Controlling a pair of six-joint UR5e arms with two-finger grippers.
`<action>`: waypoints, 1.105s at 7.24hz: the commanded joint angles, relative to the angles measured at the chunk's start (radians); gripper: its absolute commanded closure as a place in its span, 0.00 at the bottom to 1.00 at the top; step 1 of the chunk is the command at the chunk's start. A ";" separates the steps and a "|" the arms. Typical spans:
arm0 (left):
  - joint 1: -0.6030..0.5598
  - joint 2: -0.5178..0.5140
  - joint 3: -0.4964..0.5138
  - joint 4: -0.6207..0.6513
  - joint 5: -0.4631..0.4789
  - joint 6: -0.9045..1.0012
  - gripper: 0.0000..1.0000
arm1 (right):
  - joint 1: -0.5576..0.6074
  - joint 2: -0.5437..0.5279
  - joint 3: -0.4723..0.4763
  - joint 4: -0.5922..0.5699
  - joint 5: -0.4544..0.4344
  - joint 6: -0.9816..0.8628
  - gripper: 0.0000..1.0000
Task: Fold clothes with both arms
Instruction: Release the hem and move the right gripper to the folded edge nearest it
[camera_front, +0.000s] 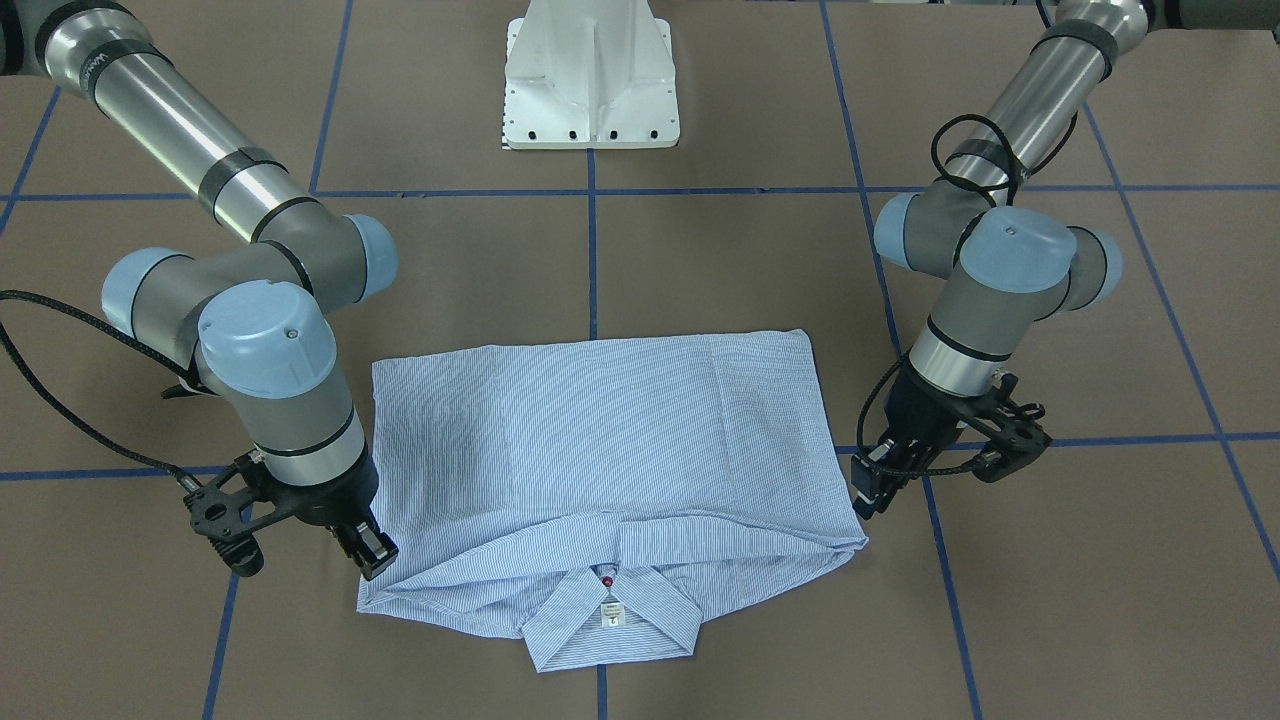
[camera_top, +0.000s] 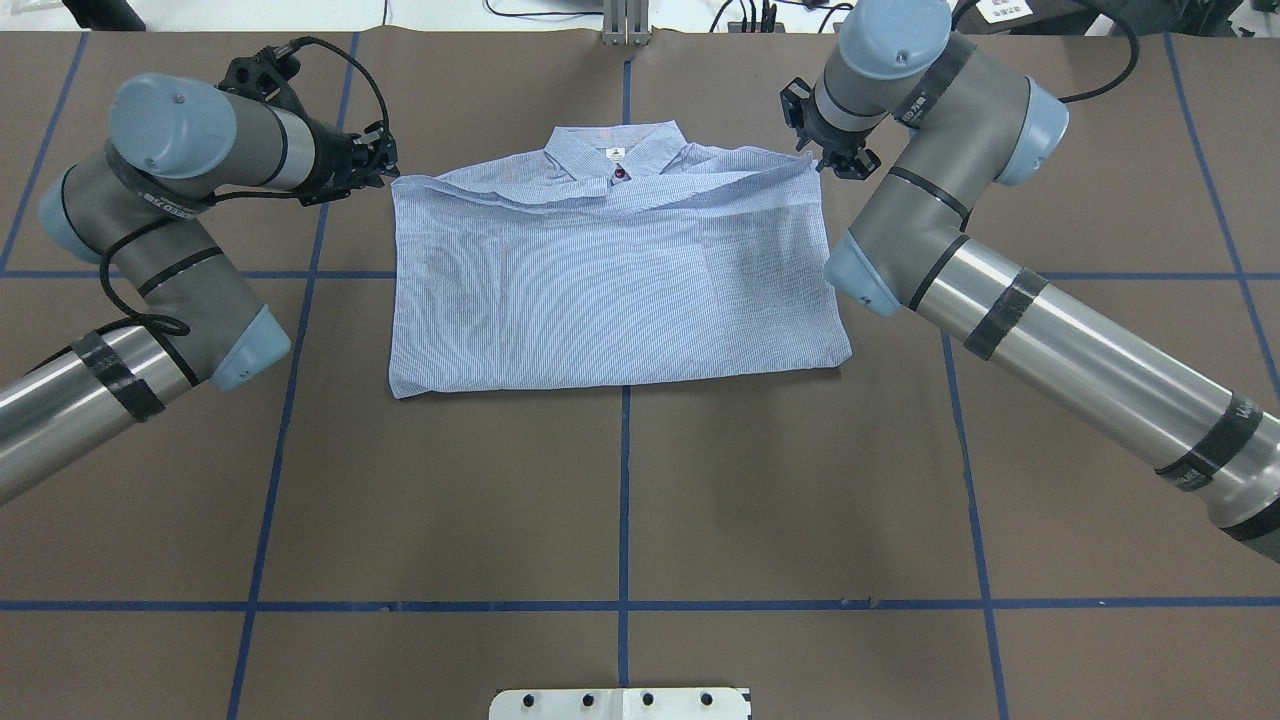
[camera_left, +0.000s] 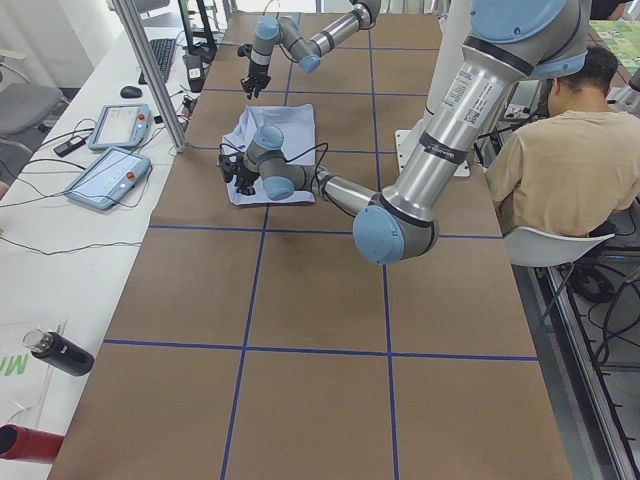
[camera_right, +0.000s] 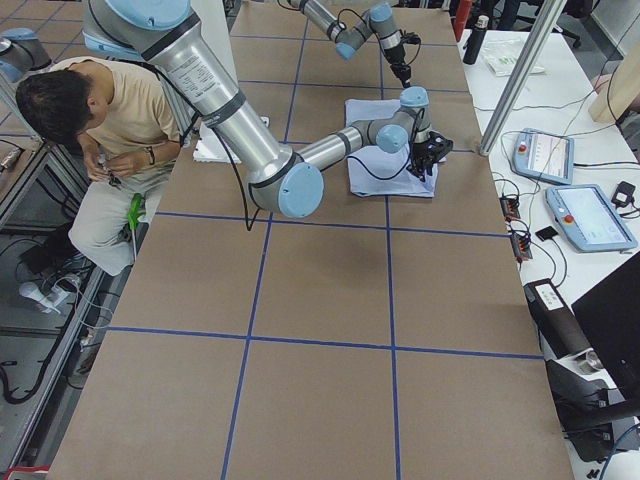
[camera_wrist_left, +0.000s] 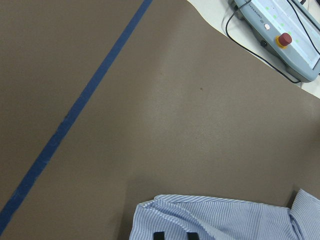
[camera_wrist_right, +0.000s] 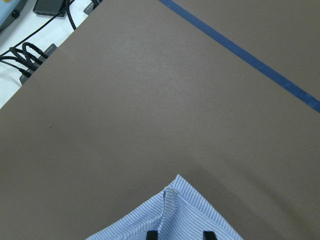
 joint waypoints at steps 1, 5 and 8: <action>-0.002 -0.012 -0.006 -0.003 -0.001 -0.001 0.68 | 0.002 0.009 0.031 0.003 0.007 0.013 0.41; -0.023 -0.006 -0.018 -0.005 -0.003 -0.001 0.61 | -0.136 -0.325 0.468 0.005 -0.013 0.140 0.23; -0.021 -0.005 -0.029 -0.015 0.000 -0.001 0.60 | -0.227 -0.503 0.596 0.018 -0.070 0.228 0.22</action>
